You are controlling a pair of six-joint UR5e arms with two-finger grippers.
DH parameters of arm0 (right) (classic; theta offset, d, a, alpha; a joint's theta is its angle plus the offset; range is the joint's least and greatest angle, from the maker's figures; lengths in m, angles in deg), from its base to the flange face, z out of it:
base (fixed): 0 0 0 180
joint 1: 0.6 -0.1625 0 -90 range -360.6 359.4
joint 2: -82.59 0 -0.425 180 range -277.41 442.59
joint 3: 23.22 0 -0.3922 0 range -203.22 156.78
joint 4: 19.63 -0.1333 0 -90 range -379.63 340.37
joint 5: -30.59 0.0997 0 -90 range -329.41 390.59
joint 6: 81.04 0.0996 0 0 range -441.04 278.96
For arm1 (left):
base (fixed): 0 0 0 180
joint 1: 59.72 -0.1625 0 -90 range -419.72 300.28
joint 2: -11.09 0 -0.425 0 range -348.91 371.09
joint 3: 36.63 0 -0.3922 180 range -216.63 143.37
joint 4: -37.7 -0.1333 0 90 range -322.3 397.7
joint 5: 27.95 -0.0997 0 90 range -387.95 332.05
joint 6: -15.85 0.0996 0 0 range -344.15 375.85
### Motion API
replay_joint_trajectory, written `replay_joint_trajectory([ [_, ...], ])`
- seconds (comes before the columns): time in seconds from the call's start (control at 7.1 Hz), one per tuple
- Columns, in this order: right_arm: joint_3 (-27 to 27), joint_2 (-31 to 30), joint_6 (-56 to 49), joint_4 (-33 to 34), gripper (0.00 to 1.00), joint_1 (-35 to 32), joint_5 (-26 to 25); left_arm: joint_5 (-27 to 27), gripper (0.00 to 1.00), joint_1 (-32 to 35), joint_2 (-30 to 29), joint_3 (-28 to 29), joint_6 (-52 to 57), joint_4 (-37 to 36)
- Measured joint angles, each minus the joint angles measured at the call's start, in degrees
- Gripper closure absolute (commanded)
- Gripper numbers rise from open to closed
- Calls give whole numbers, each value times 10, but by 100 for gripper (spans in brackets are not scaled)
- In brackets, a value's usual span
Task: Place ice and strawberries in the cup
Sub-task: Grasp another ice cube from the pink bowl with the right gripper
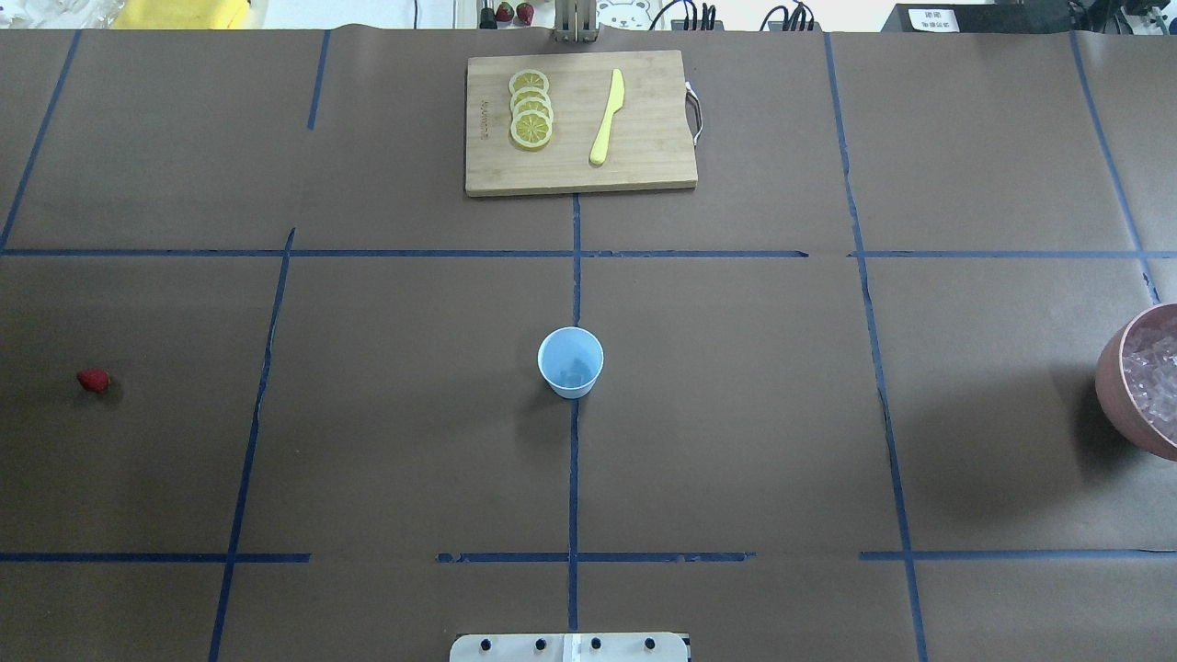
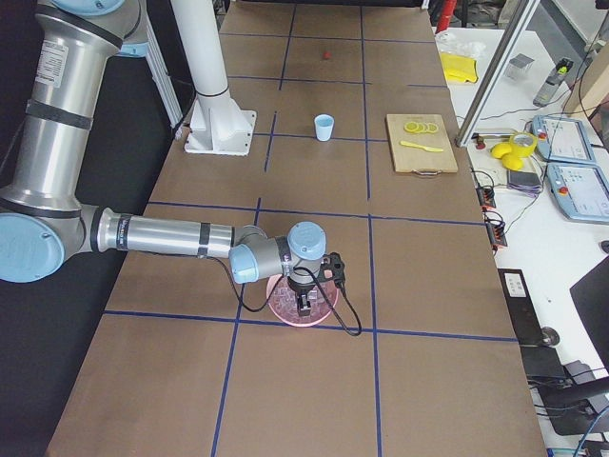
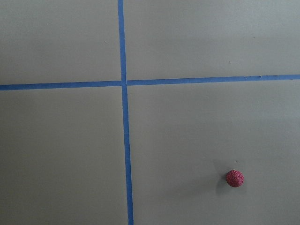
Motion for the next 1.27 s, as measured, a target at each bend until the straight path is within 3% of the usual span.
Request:
replay_joint_trajectory([
  [0.28,2,2,20,-1,44,9,0,0,0,0,1,0,1,0],
  [0.84,4,1,24,-1,45,12,-1,0,0,0,1,0,1,0],
  [1.13,5,1,25,-1,85,12,-2,1,0,0,-1,0,1,0],
  [1.27,5,0,26,-1,97,12,-3,1,0,0,-1,-1,1,0],
])
